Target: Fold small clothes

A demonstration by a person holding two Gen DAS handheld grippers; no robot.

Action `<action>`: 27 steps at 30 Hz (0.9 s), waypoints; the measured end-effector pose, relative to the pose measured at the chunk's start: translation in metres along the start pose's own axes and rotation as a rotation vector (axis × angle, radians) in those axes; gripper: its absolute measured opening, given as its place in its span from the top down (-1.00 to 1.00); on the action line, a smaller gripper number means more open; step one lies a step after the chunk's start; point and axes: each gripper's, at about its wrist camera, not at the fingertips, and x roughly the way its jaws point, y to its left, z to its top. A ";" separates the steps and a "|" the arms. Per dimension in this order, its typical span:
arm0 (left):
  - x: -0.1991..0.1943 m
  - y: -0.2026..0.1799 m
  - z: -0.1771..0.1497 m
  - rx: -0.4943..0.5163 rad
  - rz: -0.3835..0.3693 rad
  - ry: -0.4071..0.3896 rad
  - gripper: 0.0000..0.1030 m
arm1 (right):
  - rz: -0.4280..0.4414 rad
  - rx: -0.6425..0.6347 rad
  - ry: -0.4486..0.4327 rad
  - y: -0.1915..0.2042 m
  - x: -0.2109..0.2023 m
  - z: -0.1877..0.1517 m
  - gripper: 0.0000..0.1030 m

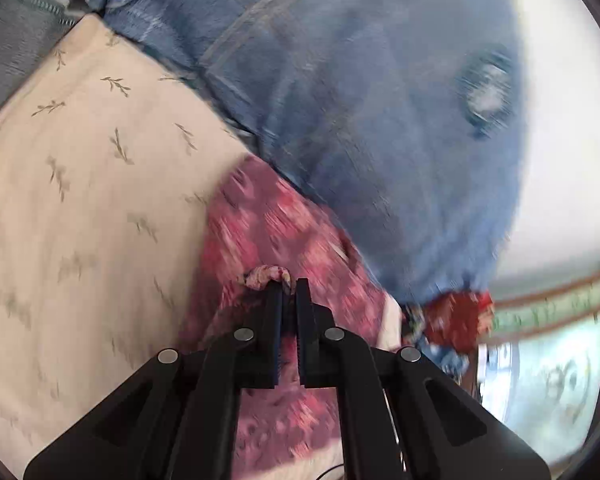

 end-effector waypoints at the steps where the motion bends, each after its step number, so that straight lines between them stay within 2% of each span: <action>1: 0.010 0.005 0.008 -0.030 0.017 0.016 0.93 | -0.027 0.025 0.004 -0.007 0.008 0.004 0.90; 2: 0.016 0.010 0.011 -0.052 0.024 0.031 0.93 | -0.048 0.054 0.019 -0.016 0.016 0.006 0.83; 4: 0.019 0.013 0.011 -0.053 0.007 0.053 0.93 | -0.053 0.103 0.046 -0.025 0.024 0.007 0.81; 7: 0.009 0.003 0.006 -0.001 -0.036 0.051 0.92 | -0.004 0.137 0.099 -0.029 0.031 0.002 0.72; 9: 0.007 -0.004 0.015 -0.002 -0.061 0.042 0.92 | 0.023 0.121 0.108 -0.022 0.037 0.006 0.71; 12: 0.004 -0.013 0.044 -0.023 -0.010 -0.041 0.92 | 0.048 0.105 0.009 -0.009 0.038 0.029 0.72; 13: 0.003 -0.011 0.057 -0.053 0.018 -0.071 0.92 | 0.032 0.115 -0.026 -0.010 0.039 0.036 0.72; 15: 0.002 -0.005 0.071 -0.098 0.044 -0.076 0.92 | -0.015 0.166 -0.056 -0.017 0.040 0.049 0.68; 17: -0.003 -0.004 0.073 -0.063 0.057 -0.051 0.92 | -0.051 0.192 -0.061 -0.022 0.035 0.054 0.43; 18: -0.007 -0.006 0.068 -0.006 0.084 -0.044 0.83 | -0.072 0.168 -0.074 -0.020 0.028 0.055 0.38; 20: -0.013 -0.010 0.049 0.130 0.135 -0.020 0.42 | -0.098 0.103 -0.093 -0.016 0.014 0.054 0.15; 21: -0.013 -0.012 0.039 0.180 0.132 0.003 0.10 | -0.128 0.071 -0.108 -0.014 0.004 0.053 0.11; 22: -0.014 -0.012 0.028 0.229 0.114 0.028 -0.04 | -0.156 0.046 -0.111 -0.013 -0.003 0.052 0.08; 25: -0.019 -0.013 -0.009 0.387 0.049 0.112 -0.15 | -0.229 -0.013 -0.065 -0.010 -0.005 0.045 0.08; 27: -0.019 -0.014 -0.029 0.459 0.037 0.148 -0.21 | -0.265 -0.051 -0.032 -0.009 -0.008 0.038 0.08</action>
